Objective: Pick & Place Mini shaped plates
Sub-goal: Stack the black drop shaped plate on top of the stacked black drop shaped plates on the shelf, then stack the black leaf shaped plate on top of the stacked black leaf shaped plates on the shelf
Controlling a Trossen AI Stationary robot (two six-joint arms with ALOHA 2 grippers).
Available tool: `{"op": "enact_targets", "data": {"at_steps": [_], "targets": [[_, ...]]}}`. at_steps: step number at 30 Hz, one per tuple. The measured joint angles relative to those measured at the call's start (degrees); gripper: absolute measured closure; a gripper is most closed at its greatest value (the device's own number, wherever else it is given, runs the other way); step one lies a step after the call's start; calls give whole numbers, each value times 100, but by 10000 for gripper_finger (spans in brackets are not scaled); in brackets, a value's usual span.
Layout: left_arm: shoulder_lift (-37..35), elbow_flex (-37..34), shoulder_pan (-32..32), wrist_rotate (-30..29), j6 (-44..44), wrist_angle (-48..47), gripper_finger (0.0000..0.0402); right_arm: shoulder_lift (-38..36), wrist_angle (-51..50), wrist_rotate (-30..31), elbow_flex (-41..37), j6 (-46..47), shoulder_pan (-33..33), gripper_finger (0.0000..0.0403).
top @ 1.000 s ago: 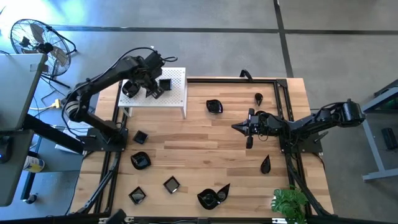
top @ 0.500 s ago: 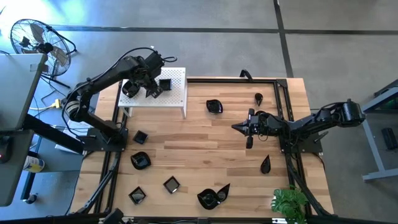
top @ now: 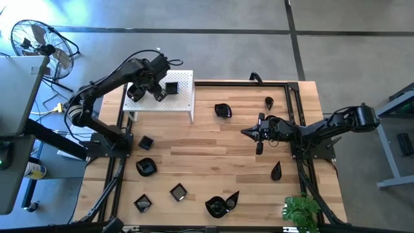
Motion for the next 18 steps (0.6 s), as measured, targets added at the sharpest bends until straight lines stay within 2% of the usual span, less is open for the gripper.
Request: {"op": "enact_targets", "data": {"at_steps": [5,11,14,18], "targets": [[-238,0,-6,-42,-2,130,401,-1,0,1,0,0,0,402],[-615,-76,-340,282,7,508,401,0,-2,1,0,0,1,403],[-1056,-522,-629,653,26,1233,401,-1,-2,44,0,0,1,402],[-1918,-1663,-963,1100,133,2688,401,0,-13,308,0,90,1,402]]}}
